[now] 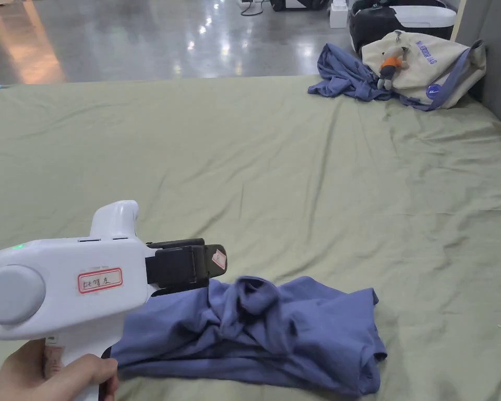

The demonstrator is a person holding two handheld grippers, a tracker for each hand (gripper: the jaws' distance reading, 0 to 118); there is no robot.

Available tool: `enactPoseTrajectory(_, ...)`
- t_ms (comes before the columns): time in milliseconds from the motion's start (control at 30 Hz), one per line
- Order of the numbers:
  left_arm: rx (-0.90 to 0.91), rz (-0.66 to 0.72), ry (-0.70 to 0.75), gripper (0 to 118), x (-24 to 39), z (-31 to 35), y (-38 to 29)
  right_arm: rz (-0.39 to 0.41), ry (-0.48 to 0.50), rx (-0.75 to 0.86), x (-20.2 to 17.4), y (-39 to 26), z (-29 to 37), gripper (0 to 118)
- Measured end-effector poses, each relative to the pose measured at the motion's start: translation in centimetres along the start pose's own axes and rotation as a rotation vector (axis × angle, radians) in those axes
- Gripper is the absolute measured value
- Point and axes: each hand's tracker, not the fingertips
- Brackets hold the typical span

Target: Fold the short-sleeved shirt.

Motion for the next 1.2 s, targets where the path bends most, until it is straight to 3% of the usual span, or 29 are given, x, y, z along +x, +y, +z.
enactPoseTrajectory(33,-0.038,0.018,0.067,80,0.1,-0.5,-0.4,-0.002,0.005,0.001,0.0,0.0,0.0,3)
enactPoseTrajectory(133,-0.183,0.01,0.08,76,0.2,-3.9,-1.8,0.007,0.01,0.002,-0.2,0.1,0.1,3)
enactPoseTrajectory(267,-0.31,-0.084,0.138,68,1.3,-8.5,-3.5,0.012,0.014,-0.007,-0.4,0.1,0.0,3)
enactPoseTrajectory(333,-0.36,-0.118,0.17,50,0.8,-9.6,-3.8,0.02,0.014,-0.014,-0.5,-0.1,-0.2,3)
enactPoseTrajectory(467,-0.353,-0.069,0.153,39,0.1,-9.7,-3.1,0.026,0.014,-0.03,-0.4,-0.4,-0.5,3)
enactPoseTrajectory(667,-0.352,-0.165,0.204,32,1.7,-9.7,-3.4,0.036,0.016,-0.03,-0.7,-0.2,-0.4,3)
enactPoseTrajectory(800,-0.127,-0.143,0.095,28,1.5,-3.0,-1.5,0.011,0.04,0.002,-0.7,1.0,-0.1,3)
enactPoseTrajectory(900,0.181,-0.161,0.051,28,-0.1,5.6,-0.8,0.031,0.052,0.059,-1.1,2.2,0.6,3)
enactPoseTrajectory(1000,0.49,-0.26,0.198,28,-2.0,13.2,-3.7,0.059,0.042,0.12,-1.7,2.9,1.7,3)
enactPoseTrajectory(1100,0.55,-0.259,0.322,28,-3.9,15.8,-7.7,0.058,0.016,0.169,-1.9,2.6,2.6,3)
enactPoseTrajectory(1200,0.511,-0.168,0.346,28,-5.4,15.8,-9.9,0.031,0.027,0.173,-2.0,2.2,2.6,3)
